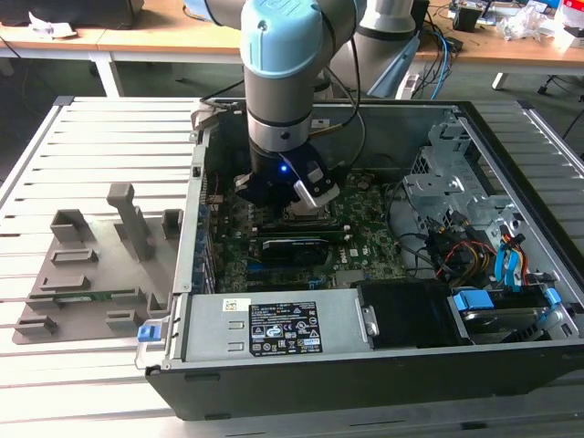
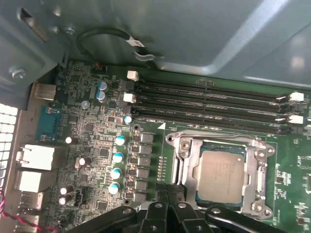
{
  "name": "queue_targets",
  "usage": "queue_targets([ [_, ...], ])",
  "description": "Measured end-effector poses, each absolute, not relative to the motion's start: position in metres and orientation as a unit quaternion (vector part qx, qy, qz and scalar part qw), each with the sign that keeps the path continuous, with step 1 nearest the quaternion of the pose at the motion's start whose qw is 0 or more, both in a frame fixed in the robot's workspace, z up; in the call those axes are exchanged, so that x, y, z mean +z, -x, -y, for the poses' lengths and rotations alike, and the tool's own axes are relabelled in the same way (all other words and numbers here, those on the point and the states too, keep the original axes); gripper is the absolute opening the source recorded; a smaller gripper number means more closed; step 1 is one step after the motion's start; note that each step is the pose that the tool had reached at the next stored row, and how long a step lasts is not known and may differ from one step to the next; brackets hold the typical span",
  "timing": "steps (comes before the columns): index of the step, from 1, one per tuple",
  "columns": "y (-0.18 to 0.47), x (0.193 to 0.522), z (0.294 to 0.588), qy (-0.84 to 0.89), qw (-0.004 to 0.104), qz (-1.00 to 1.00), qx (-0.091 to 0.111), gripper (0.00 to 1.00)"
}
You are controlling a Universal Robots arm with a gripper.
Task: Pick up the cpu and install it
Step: 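Install the second cpu locking lever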
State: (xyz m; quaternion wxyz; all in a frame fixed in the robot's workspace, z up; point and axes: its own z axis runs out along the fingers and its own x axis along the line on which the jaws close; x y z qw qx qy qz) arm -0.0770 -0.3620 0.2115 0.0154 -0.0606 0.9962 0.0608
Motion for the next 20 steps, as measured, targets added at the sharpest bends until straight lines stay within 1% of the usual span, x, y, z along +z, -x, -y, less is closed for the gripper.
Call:
queue_targets([
  [1,0.075,0.215,0.362,0.061,0.015,-0.996,0.058,0.11],
  [4,0.061,0.219,0.36,0.061,0.014,-0.997,0.043,0.11],
  [9,0.041,0.225,0.353,0.061,0.012,-0.998,0.013,0.11],
  [12,0.037,0.24,0.346,0.061,0.011,-0.998,-0.008,0.11],
  [17,0.035,0.255,0.339,0.061,0.01,-0.998,-0.019,0.11],
  [20,0.035,0.258,0.338,0.061,0.01,-0.998,-0.02,0.11],
])
